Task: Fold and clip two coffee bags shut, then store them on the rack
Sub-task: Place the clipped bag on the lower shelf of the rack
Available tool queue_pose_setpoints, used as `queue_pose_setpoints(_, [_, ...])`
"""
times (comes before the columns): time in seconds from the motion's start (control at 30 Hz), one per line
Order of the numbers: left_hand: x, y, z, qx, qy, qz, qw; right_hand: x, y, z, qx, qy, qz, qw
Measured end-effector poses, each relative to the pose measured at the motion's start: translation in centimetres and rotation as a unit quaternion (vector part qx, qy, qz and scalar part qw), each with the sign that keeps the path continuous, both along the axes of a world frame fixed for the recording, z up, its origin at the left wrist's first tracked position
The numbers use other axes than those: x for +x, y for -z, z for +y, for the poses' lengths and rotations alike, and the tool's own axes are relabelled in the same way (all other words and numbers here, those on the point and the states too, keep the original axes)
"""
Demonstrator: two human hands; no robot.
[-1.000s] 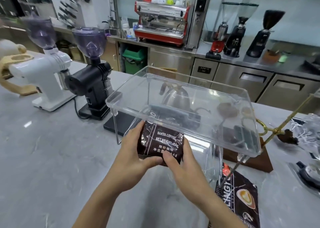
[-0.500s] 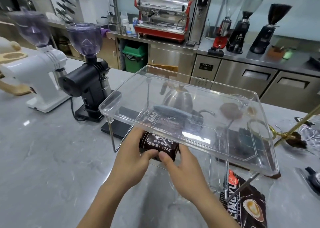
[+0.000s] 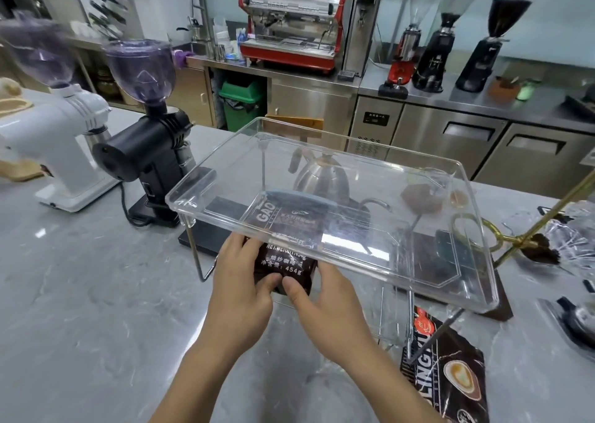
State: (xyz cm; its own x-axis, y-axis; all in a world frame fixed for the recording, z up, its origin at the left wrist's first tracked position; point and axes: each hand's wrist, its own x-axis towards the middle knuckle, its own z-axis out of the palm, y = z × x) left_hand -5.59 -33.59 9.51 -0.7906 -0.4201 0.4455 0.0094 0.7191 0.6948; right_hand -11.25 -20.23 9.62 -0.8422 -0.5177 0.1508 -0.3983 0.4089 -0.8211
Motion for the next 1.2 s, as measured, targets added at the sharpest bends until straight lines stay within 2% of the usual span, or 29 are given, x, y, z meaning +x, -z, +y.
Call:
queue_pose_setpoints(0.17, [1.2,0.5,1.4,-0.003,-0.022,0.029,0.999,0.7,0.6,1.2,-0.007,0.012,0.005,1.000])
queue_pose_setpoints(0.3, [2.9,1.0,3.3,-0.021,-0.062,0.057,0.996,2.3,0.4,2.8,0.018,0.005,0.049,0.999])
queue_pose_setpoints(0.5, [6.6,1.4,5.9,-0.026,-0.030,0.061,0.997,5.7,0.2,6.0,0.053,-0.030,0.117,0.991])
queue_pose_setpoints(0.6, [8.4,2.4,7.6,0.010,0.001,0.051,0.999,7.6,0.4,8.1,0.051,-0.039,0.134,0.989])
queue_pose_setpoints(0.73, [10.0,3.9,10.1,0.081,0.033,0.010,0.996,9.6,1.6,11.6,0.042,-0.032,0.114,0.992])
queue_pose_setpoints(0.83, [10.5,5.0,12.3,0.100,0.058,-0.030,0.993,10.8,2.8,14.7,0.016,-0.011,0.107,0.994])
queue_pose_setpoints(1.03, [10.3,7.8,16.4,0.100,0.123,-0.142,0.977,12.3,5.4,21.3,-0.023,0.100,0.081,0.991])
queue_pose_setpoints(1.2, [9.8,8.4,18.4,0.122,0.144,-0.177,0.966,12.9,6.6,26.0,-0.029,0.189,0.011,0.981])
